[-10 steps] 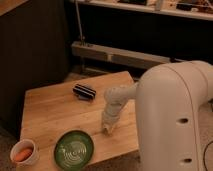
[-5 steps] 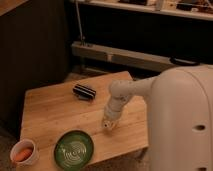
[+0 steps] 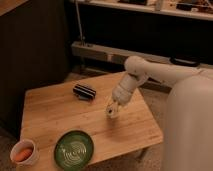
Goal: Stand the bottle upright
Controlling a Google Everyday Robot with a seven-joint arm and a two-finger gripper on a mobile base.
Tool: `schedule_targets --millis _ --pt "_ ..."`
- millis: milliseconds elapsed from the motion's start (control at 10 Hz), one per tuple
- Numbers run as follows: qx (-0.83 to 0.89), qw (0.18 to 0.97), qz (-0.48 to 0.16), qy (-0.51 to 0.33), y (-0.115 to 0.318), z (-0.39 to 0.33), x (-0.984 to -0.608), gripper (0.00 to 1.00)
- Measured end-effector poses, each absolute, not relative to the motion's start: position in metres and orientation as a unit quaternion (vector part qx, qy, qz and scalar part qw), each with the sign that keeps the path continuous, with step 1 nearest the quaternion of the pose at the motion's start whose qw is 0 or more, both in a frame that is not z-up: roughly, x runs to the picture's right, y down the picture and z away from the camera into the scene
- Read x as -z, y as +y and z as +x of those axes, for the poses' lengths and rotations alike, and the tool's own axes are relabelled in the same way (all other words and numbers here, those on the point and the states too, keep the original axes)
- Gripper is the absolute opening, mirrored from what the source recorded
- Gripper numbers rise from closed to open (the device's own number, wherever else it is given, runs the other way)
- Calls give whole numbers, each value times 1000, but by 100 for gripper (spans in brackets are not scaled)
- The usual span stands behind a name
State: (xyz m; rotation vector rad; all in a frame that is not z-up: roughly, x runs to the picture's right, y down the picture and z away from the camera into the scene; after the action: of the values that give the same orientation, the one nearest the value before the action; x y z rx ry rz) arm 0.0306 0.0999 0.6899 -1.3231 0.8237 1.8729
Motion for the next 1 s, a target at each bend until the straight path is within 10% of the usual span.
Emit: schedule_targets --millis 500,1000 --pt "-689 324 -561 325 68 50 -645 4" --pt "-664 336 -561 362 82 53 -637 3"
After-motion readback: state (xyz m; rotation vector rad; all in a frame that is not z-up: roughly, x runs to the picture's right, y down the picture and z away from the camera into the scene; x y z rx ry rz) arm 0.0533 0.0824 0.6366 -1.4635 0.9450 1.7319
